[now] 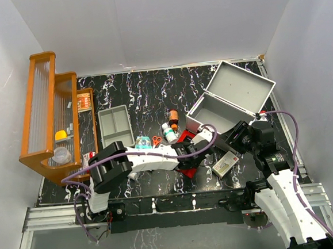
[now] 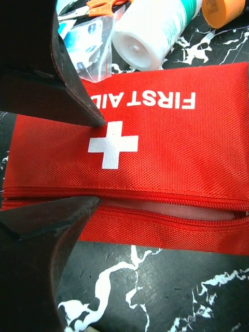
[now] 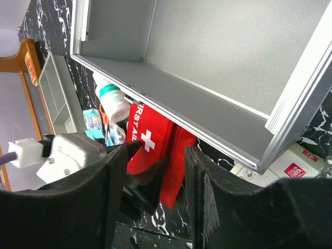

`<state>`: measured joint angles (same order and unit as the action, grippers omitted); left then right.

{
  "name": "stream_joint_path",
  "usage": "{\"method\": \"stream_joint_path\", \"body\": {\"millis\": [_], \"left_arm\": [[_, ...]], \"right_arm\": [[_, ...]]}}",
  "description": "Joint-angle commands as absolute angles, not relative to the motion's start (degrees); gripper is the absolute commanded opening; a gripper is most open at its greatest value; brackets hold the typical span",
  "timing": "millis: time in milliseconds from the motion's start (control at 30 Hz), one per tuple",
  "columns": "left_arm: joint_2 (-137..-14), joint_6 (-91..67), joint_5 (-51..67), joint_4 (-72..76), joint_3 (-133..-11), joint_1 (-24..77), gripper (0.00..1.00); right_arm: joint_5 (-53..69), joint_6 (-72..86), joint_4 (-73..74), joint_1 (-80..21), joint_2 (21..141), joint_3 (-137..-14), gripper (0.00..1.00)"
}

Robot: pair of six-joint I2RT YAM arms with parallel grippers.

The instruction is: Organize the medicine kit

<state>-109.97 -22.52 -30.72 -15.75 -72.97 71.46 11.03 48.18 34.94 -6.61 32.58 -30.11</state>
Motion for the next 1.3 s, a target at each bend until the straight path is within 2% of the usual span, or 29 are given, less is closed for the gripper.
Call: {"method": "stream_joint_path", "body": {"millis": [0, 133, 200, 467, 700, 1100, 1267], "left_arm": [[-111.51, -22.02, -35.39, -18.39, -75.3, 72.61, 0.53], [-111.51, -22.06, -35.6, -18.18, -75.57, 72.84, 0.45], [-111.1, -21.98, -35.31, -18.12, -75.88, 72.94, 0.38], [-107.31, -21.19, -32.51, -17.49, -76.73, 73.1, 0.01], [-103.07, -21.18, -25.07, -16.7, -75.72, 73.04, 0.0], [-94.8, -13.21, -7.55, -16.34, -70.63, 72.35, 0.0], [-91.34, -9.07, -3.06, -20.81, -71.15, 71.52, 0.0]], "right_arm": [[9.71, 48.45, 32.7, -6.42, 31.82, -29.87, 0.46], [9.59, 48.44, 32.86, -6.41, 31.64, -30.09, 0.46], [9.35, 48.43, 33.01, -6.39, 31.55, -30.35, 0.46], [7.94, 48.44, 34.09, -6.37, 30.69, -31.67, 0.46], [9.93, 47.23, 33.34, -6.42, 30.91, -32.57, 0.46], [24.59, 36.73, 25.44, -6.41, 34.04, -35.53, 0.48], [29.08, 32.31, 25.75, -6.42, 36.63, -38.88, 0.53]]}}
